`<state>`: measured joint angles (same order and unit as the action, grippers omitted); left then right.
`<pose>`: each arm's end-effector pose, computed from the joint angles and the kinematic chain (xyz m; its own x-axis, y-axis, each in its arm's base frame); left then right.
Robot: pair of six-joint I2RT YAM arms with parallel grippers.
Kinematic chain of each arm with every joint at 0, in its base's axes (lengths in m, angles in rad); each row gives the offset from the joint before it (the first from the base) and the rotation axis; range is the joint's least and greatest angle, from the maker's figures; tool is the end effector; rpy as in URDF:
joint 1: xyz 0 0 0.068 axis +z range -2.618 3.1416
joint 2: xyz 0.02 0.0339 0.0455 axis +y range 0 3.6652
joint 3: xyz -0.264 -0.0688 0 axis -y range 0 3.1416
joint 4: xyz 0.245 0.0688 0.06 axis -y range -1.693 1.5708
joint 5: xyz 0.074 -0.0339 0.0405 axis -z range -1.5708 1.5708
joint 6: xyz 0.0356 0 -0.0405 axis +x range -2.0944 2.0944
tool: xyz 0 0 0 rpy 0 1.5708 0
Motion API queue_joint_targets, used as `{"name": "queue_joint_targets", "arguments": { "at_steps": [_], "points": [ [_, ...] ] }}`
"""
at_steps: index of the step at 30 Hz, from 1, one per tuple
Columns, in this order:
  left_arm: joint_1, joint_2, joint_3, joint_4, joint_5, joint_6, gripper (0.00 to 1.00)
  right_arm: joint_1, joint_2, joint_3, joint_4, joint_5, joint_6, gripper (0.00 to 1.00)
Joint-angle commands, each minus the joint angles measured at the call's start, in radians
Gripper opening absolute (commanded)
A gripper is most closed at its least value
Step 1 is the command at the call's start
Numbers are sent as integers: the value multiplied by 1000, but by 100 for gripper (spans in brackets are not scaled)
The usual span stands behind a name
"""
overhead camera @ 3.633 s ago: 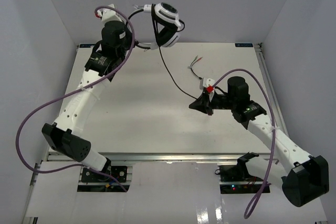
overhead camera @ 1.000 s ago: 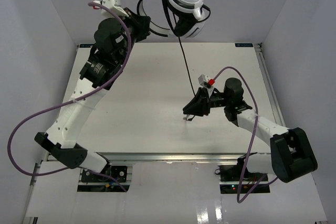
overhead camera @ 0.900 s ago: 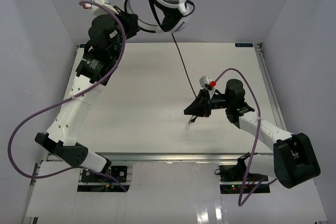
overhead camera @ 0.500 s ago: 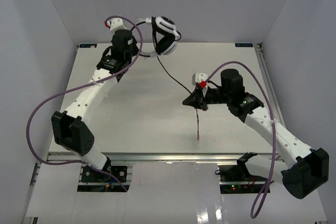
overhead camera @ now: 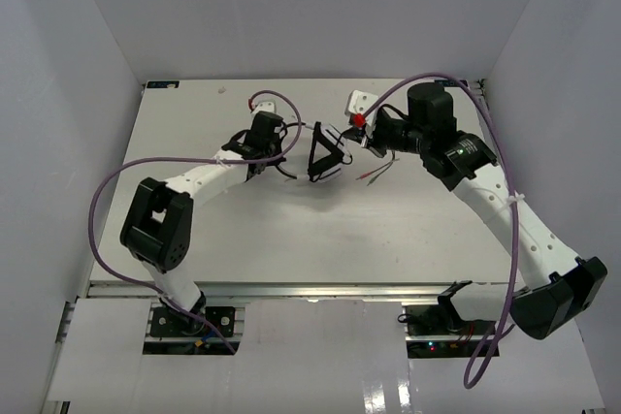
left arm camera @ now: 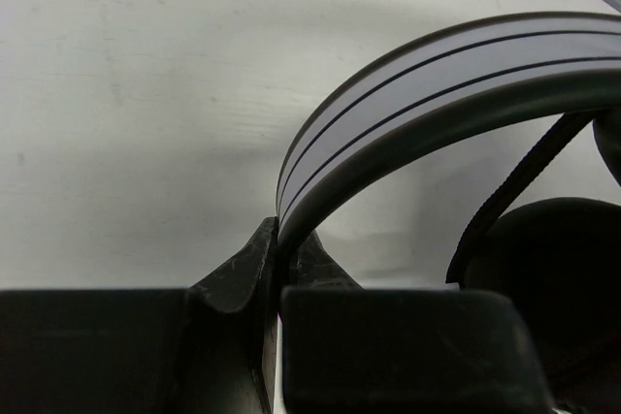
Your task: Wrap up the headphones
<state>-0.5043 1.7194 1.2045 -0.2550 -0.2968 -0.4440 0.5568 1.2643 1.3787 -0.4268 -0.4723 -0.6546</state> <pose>0.3372 -0.1742 0.2310 -0.6698 -0.0995 -0.7358 -0.0105 0.9922 -0.1246 0.2270 0.1604 0.4203 0.3033 -0.4498 -0.8400 -0.8237 0.3194 -0.4685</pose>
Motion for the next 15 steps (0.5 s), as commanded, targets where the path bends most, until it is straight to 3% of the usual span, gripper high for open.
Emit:
{"name": "queue_joint_targets", "arguments": {
  "at_steps": [1, 6, 15],
  "points": [
    [-98, -135, -63, 95, 101, 70, 0, 0, 16, -22, 88, 179, -64, 8],
    [-122, -341, -190, 86, 186, 44, 0, -30, 33, -86, 168, 265, -38, 8],
    [-126, -585, -260, 13, 344, -47, 0, -147, 96, -173, 235, 124, 132, 8]
  ]
}}
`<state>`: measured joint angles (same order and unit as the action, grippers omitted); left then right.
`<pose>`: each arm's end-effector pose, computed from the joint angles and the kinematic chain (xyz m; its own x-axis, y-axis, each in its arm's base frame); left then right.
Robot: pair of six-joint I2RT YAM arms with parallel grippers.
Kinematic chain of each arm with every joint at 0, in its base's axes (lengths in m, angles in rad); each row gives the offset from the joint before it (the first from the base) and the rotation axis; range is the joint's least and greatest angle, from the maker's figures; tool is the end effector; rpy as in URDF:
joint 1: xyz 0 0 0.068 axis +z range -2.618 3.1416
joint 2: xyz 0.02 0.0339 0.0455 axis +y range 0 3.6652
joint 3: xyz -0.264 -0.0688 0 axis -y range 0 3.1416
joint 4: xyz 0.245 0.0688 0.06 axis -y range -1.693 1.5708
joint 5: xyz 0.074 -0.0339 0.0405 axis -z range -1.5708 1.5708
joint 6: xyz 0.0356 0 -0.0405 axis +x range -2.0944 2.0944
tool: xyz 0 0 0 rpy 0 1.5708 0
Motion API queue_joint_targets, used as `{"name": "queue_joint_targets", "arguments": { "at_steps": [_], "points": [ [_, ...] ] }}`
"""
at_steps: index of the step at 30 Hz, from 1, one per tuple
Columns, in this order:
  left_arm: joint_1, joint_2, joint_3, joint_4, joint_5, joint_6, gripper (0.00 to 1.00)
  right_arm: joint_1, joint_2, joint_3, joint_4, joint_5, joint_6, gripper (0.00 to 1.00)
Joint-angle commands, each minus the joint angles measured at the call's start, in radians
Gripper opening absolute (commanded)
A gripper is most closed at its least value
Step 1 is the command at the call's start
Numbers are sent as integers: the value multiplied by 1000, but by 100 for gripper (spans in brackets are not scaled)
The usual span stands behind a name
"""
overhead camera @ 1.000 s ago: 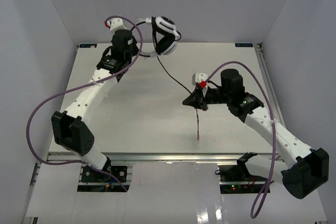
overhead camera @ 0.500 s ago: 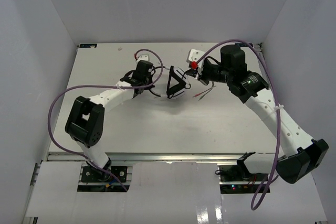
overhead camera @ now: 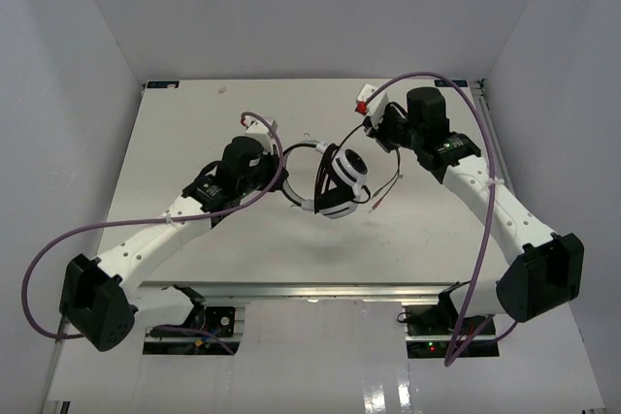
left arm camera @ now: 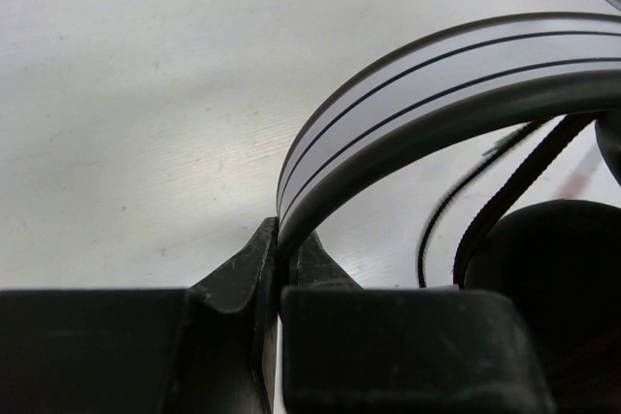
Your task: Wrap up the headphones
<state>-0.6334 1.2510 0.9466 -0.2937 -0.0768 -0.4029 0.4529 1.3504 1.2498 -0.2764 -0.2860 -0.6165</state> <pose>0.2267 -0.1631 0.2863 -0.6289 -0.0232 -0.7772 0.3179 0.9045 -0.2843 0.2767 0.1458 0.3664 0.1090 -0.5638 -0.8187 -0.7263 0.5171 -0.4528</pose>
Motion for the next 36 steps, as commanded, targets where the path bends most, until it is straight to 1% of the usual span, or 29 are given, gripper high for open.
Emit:
{"name": "queue_joint_targets", "arguments": {
  "at_steps": [1, 2, 5, 7, 9, 12, 14, 17, 20, 24, 27, 30, 31, 34, 35, 36],
  "points": [
    [3, -141, 0, 51, 142, -99, 0, -53, 12, -60, 95, -86, 106, 8],
    [3, -143, 8, 51, 161, -112, 0, -56, 13, -74, 96, -89, 117, 8],
    [3, -173, 60, 54, 252, -154, 0, -70, 15, -126, 128, -175, 169, 8],
    [3, -179, 92, 58, 275, -184, 0, -80, 17, -151, 148, -254, 213, 9],
    [3, -180, 121, 65, 270, -197, 0, -91, 18, -165, 168, -339, 238, 10],
    [3, -170, 198, 88, 237, -246, 0, -107, 10, -252, 277, -527, 348, 13],
    [3, -145, 249, 103, 220, -266, 0, -109, 2, -300, 369, -592, 411, 14],
    [3, -101, 338, 119, 218, -291, 0, -109, -2, -346, 464, -688, 498, 16],
    [3, -61, 428, 127, 204, -330, 0, -111, 4, -368, 560, -756, 603, 19],
    [3, -25, 515, 129, 138, -359, 0, -110, 0, -421, 700, -842, 736, 24],
    [3, -1, 566, 133, 110, -360, 0, -109, -14, -461, 778, -895, 801, 28],
    [3, 23, 599, 128, 98, -364, 0, -109, -35, -498, 848, -923, 855, 34],
    [3, 31, 606, 127, 94, -364, 0, -109, -43, -508, 869, -928, 866, 35],
    [3, 44, 618, 128, 84, -367, 0, -108, -63, -525, 888, -930, 873, 33],
    [3, 44, 623, 127, 52, -367, 0, -108, -70, -528, 892, -928, 873, 30],
    [3, 44, 626, 127, 38, -366, 0, -108, -75, -532, 894, -926, 872, 23]
  ]
}}
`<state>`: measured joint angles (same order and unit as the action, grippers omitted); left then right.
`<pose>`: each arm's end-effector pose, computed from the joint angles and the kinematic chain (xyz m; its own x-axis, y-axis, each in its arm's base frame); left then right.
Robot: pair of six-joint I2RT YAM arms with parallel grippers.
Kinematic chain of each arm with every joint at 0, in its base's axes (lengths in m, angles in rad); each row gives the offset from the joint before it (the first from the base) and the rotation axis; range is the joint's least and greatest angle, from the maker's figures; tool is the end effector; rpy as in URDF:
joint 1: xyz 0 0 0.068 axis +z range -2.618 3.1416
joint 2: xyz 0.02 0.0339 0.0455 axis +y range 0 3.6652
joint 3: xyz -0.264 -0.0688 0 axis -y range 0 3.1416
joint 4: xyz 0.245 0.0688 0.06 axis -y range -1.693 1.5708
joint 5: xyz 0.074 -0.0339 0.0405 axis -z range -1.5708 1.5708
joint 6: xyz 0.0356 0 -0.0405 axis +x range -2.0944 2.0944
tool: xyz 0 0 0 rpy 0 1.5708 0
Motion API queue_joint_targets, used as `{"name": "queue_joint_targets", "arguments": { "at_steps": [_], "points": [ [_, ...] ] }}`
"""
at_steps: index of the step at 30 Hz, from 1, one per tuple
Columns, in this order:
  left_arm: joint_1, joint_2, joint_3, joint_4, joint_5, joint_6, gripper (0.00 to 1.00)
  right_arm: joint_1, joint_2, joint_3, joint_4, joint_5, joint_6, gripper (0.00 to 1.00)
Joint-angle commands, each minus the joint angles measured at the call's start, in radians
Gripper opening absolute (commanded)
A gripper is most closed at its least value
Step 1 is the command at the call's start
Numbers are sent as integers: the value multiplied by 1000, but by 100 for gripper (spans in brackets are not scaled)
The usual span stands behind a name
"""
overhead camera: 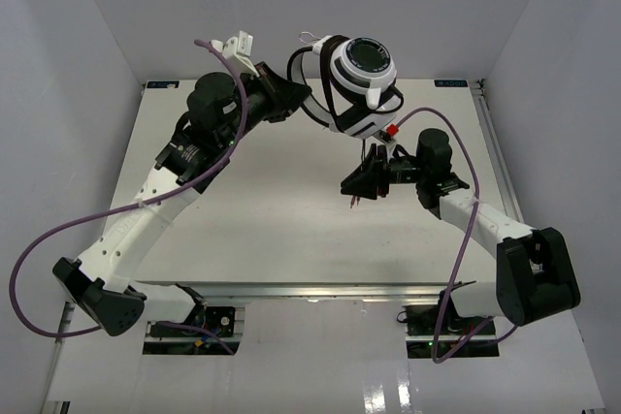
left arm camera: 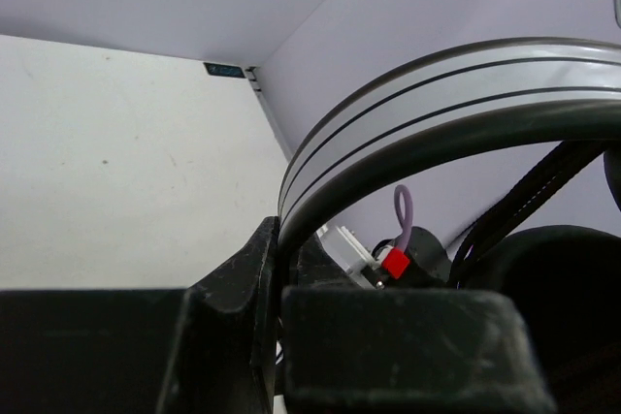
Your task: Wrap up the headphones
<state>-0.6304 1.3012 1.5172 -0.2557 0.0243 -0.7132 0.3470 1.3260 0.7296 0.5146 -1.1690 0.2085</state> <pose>0.2302 -0.1691 0.4747 -0.4226 -0.5013 -0.7550 0.4395 0.6152 -0.6545 0.2522 0.1261 0.2745 -0.2813 -0.0156 -0.9595 -0.9581 0.0604 0.2799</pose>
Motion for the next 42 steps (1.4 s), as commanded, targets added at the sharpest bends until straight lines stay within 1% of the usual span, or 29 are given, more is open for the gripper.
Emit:
{"name": "queue_joint_targets", "arguments": {
  "at_steps": [1, 2, 3, 4, 6, 8, 10, 13, 16, 19, 20, 22, 24, 27, 28, 30, 31, 36, 39, 42],
  "points": [
    [0, -7, 57, 87, -77, -53, 0, -2, -58, -15, 104, -40, 46, 16],
    [0, -8, 59, 81, -97, -49, 0, -3, -66, -18, 105, -33, 46, 10],
    [0, -8, 61, 75, -132, -46, 0, -3, -78, -23, 102, -19, 41, 8],
    [1, -8, 62, 68, -174, -44, 0, -3, -91, -28, 97, -3, 34, 8],
    [1, -8, 53, 50, -262, -50, 0, -3, -122, -19, 32, 51, -27, 8],
    [4, -6, 37, 49, -327, -49, 0, 4, -136, 13, -107, 115, -140, 8],
    [16, 18, 23, 50, -399, -34, 0, 31, -181, 63, -297, 222, -284, 8],
    [33, 85, 17, 54, -429, -26, 0, 68, -198, 128, -518, 369, -399, 8],
    [37, 165, 28, 46, -447, 5, 0, 129, -185, 242, -718, 528, -534, 8],
    [37, 239, 42, 10, -464, 68, 0, 190, -166, 356, -862, 689, -686, 8],
    [37, 258, 44, 8, -464, 73, 0, 193, -161, 360, -900, 742, -693, 8],
    [37, 313, 32, -31, -457, 141, 0, 257, -150, 420, -969, 914, -805, 8],
    [35, 349, 14, -50, -432, 182, 0, 300, -133, 437, -996, 1023, -862, 8],
    [21, 407, -41, -94, -378, 236, 0, 338, -110, 429, -979, 1222, -956, 8],
    [16, 408, -61, -94, -351, 252, 0, 343, -104, 430, -977, 1260, -979, 8],
    [4, 401, -112, -91, -302, 268, 0, 357, -85, 425, -968, 1289, -1001, 8],
    [-3, 399, -115, -91, -295, 273, 0, 365, -83, 424, -964, 1303, -1004, 8],
    [-22, 379, -165, -122, -152, 342, 0, 392, -49, 396, -927, 1382, -1067, 8],
    [-22, 385, -160, -150, -53, 358, 0, 396, -34, 374, -899, 1416, -1098, 8],
    [-22, 434, -101, -203, 55, 386, 0, 400, -2, 359, -865, 1438, -1131, 8]
  ]
}}
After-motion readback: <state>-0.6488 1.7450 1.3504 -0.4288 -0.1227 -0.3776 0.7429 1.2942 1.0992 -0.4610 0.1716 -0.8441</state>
